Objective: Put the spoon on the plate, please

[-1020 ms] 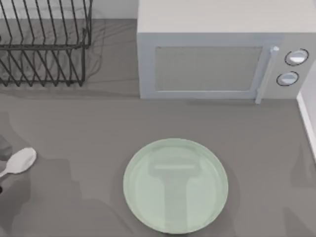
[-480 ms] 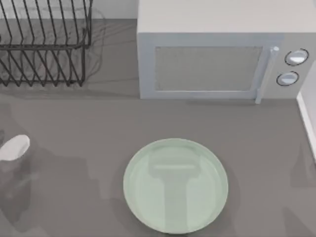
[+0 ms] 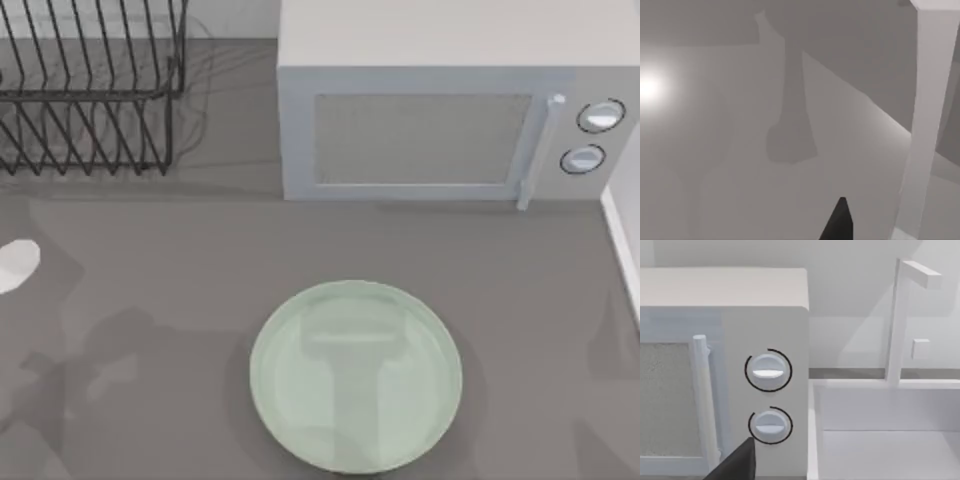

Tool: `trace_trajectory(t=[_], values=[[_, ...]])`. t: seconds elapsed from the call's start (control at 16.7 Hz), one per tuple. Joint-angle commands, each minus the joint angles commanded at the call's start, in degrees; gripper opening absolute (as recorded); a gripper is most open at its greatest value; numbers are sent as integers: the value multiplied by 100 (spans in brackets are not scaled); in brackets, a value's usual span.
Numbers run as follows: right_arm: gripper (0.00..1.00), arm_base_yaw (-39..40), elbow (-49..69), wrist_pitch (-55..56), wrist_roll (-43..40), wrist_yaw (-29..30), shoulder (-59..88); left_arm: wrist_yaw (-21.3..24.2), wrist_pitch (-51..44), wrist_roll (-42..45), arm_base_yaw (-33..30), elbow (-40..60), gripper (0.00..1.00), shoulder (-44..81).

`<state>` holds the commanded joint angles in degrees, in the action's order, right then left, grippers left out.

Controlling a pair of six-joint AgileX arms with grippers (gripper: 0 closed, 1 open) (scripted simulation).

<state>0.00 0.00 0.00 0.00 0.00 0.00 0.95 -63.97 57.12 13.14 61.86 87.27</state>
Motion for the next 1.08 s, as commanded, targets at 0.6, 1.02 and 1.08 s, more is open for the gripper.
trace_trajectory(t=[0.6, 1.02, 1.08], values=[[100, 0, 0, 0, 0, 0, 0, -24, -157, -1563, -571, 540, 0, 574], [100, 0, 0, 0, 0, 0, 0, -69, -461, -5924, -2038, 1486, 0, 1666], [100, 0, 0, 0, 0, 0, 0, -70, -495, -6712, -2285, 1603, 0, 1820]])
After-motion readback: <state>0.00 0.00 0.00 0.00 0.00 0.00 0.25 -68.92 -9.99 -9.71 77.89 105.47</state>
